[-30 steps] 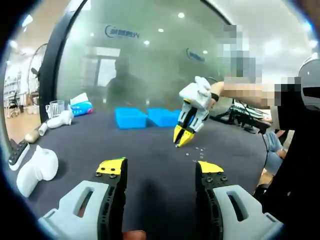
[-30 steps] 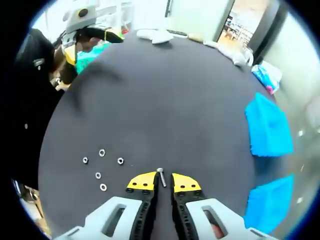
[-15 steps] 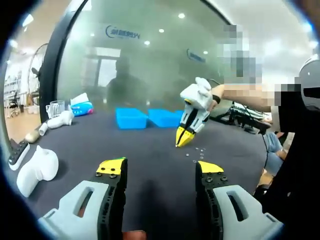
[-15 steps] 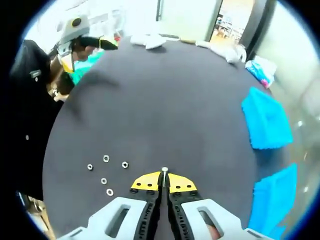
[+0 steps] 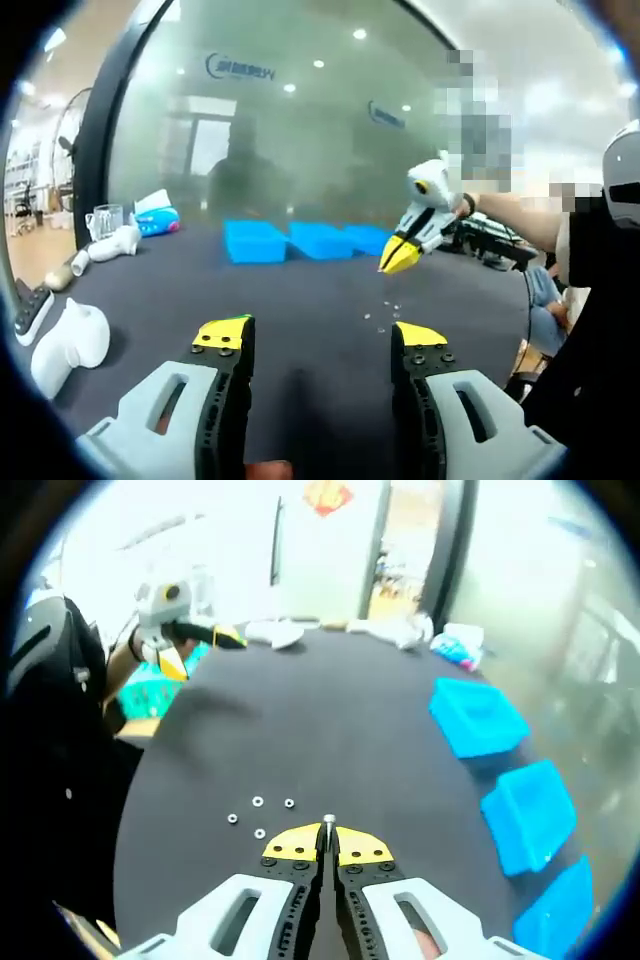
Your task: Sort the screws, nuts, and washers into the corresponding bins
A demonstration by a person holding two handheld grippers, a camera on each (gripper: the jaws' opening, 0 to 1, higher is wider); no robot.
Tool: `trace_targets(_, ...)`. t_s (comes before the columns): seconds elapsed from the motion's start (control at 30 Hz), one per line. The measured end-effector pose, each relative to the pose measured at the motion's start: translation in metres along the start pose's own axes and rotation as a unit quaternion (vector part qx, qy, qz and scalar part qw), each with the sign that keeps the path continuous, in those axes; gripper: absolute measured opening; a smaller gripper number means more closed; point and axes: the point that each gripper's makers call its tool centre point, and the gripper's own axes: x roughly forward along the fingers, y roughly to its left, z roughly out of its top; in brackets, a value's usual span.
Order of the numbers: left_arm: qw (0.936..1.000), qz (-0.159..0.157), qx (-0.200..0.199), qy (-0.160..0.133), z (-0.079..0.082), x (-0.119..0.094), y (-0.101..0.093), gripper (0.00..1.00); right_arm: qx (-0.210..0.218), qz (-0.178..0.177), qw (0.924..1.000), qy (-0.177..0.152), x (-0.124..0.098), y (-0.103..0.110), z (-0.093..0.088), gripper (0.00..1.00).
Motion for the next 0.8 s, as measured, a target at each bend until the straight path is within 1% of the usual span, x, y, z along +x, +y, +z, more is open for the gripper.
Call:
trace_targets(0.03,1.0,-0.002,0.001,-0.001,0.001,0.001,-0.001,0.53,0.007,-0.01,0.9999,-0.012,-0.007,0.0,-0.001,0.01)
trace_targets(0.1,1.0,-0.005,0.0,-0.002,0.003,0.002,-0.004,0.53,0.012,-0.042,0.9983,-0.039,-0.021,-0.007,-0.002,0.01)
trace_targets(0.13,1.0,-0.007,0.0,-0.003,0.003,0.003,-0.005,0.53,0.025,-0.057,0.9965,-0.057,-0.028,-0.009,-0.001,0.01)
trace_targets(0.2,0.9999,-0.01,-0.001,-0.004,0.004,0.006,-0.007,0.53,0.038,-0.082,0.9925,-0.083,-0.043,-0.011,-0.001,0.01)
trace_targets(0.27,0.9999,-0.015,-0.004,-0.005,0.006,0.009,-0.009,0.53,0.054,-0.114,0.9859,-0.11,-0.059,-0.013,-0.004,0.01)
trace_targets(0.33,0.9998,-0.018,-0.002,-0.007,0.009,0.011,-0.012,0.53,0.063,-0.134,0.9814,-0.122,-0.069,-0.011,-0.009,0.01)
trace_targets(0.4,0.9998,-0.02,0.0,-0.009,0.011,0.011,-0.014,0.53,0.084,-0.162,0.9724,-0.145,-0.083,-0.012,-0.013,0.01)
trace_targets(0.47,0.9997,-0.022,0.001,-0.01,0.012,0.012,-0.016,0.53,0.095,-0.187,0.9641,-0.163,-0.095,-0.011,-0.018,0.01)
trace_targets(0.53,0.9997,-0.023,0.002,-0.011,0.013,0.013,-0.017,0.53,0.105,-0.215,0.9555,-0.172,-0.106,-0.012,-0.026,0.01)
trace_targets(0.57,0.9997,-0.023,0.004,-0.011,0.014,0.013,-0.018,0.53,0.105,-0.236,0.9502,-0.175,-0.111,-0.013,-0.03,0.01)
trace_targets(0.6,0.9996,-0.024,0.005,-0.011,0.014,0.014,-0.019,0.53,0.106,-0.265,0.9423,-0.174,-0.119,-0.015,-0.037,0.01)
trace_targets(0.63,0.9996,-0.025,0.006,-0.011,0.015,0.014,-0.02,0.53,0.107,-0.287,0.9367,-0.171,-0.124,-0.017,-0.042,0.01)
trace_targets(0.67,0.9996,-0.025,0.007,-0.011,0.015,0.015,-0.021,0.53,0.109,-0.302,0.9298,-0.18,-0.129,-0.018,-0.044,0.01)
trace_targets(0.7,0.9995,-0.027,0.009,-0.012,0.016,0.015,-0.022,0.53,0.12,-0.314,0.922,-0.192,-0.134,-0.018,-0.045,0.01)
trace_targets(0.73,0.9995,-0.028,0.01,-0.012,0.017,0.015,-0.023,0.53,0.127,-0.319,0.9181,-0.199,-0.137,-0.018,-0.046,0.01)
trace_targets(0.8,0.9994,-0.028,0.012,-0.013,0.018,0.016,-0.025,0.53,0.141,-0.339,0.9062,-0.21,-0.146,-0.017,-0.05,0.01)
